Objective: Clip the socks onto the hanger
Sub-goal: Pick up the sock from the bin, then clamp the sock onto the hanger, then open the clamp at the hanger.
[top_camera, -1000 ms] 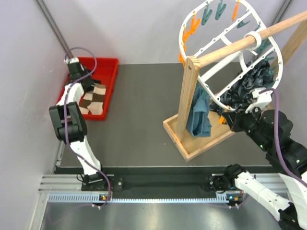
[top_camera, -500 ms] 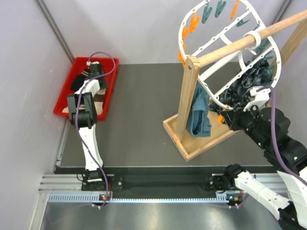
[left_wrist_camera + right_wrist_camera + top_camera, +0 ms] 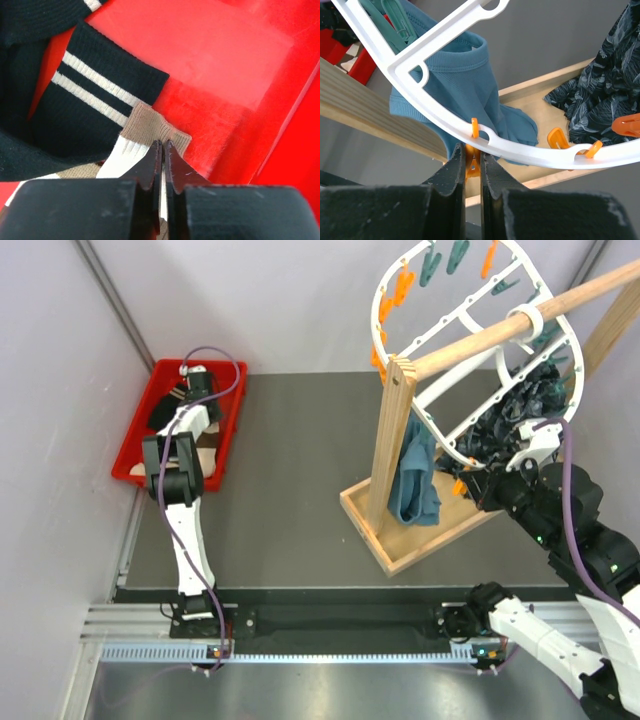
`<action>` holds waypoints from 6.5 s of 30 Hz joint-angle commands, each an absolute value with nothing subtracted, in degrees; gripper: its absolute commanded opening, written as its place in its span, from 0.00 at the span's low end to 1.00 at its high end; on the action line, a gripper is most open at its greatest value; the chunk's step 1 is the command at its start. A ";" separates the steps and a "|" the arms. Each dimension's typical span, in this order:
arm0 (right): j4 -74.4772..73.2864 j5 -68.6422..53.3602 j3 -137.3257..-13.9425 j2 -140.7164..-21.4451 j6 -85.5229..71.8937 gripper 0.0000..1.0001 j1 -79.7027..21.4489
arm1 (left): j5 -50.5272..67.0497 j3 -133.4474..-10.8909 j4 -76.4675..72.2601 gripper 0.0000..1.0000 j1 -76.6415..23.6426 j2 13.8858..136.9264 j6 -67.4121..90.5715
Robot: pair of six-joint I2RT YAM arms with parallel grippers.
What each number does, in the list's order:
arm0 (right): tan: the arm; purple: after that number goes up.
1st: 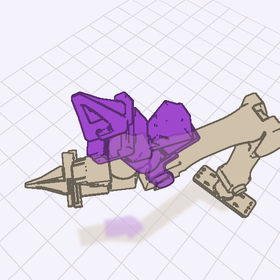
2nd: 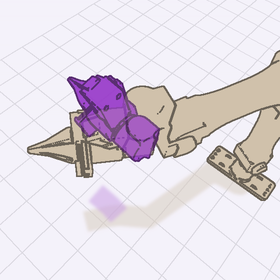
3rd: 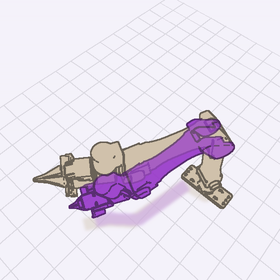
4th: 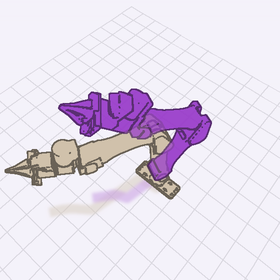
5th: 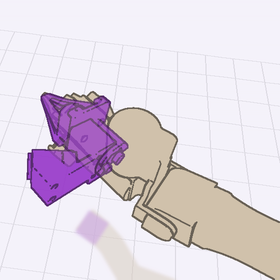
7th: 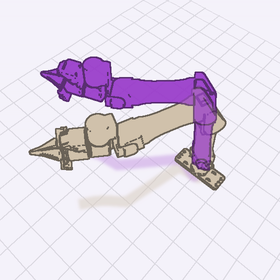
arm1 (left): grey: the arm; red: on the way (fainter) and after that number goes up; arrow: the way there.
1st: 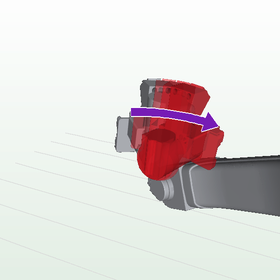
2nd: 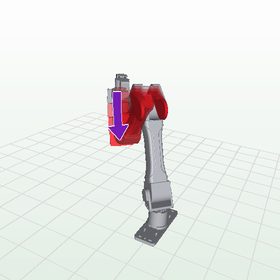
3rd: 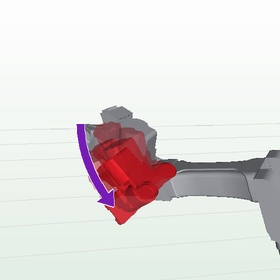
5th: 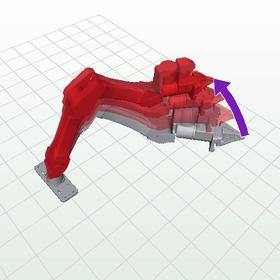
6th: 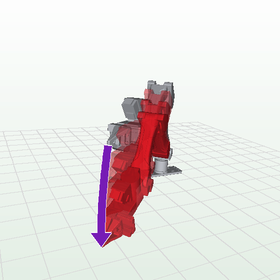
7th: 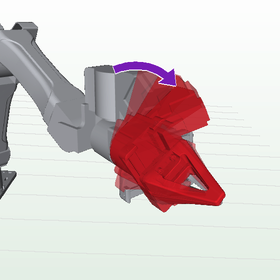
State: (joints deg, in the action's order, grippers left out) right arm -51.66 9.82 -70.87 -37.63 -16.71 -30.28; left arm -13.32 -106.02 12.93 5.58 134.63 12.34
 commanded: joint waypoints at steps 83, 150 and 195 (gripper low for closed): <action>-51.07 -5.63 -76.38 -40.78 -36.30 0.00 -30.94 | -49.04 -60.03 -42.19 0.00 -93.87 81.91 -15.64; -51.59 -5.28 -74.79 -38.58 -35.17 0.64 -30.94 | -53.44 -65.48 -47.29 0.00 -93.43 88.51 -22.59; -78.92 6.59 -110.39 -44.47 -20.92 0.54 -30.94 | -23.72 -83.93 -78.22 0.64 -85.17 123.65 -26.19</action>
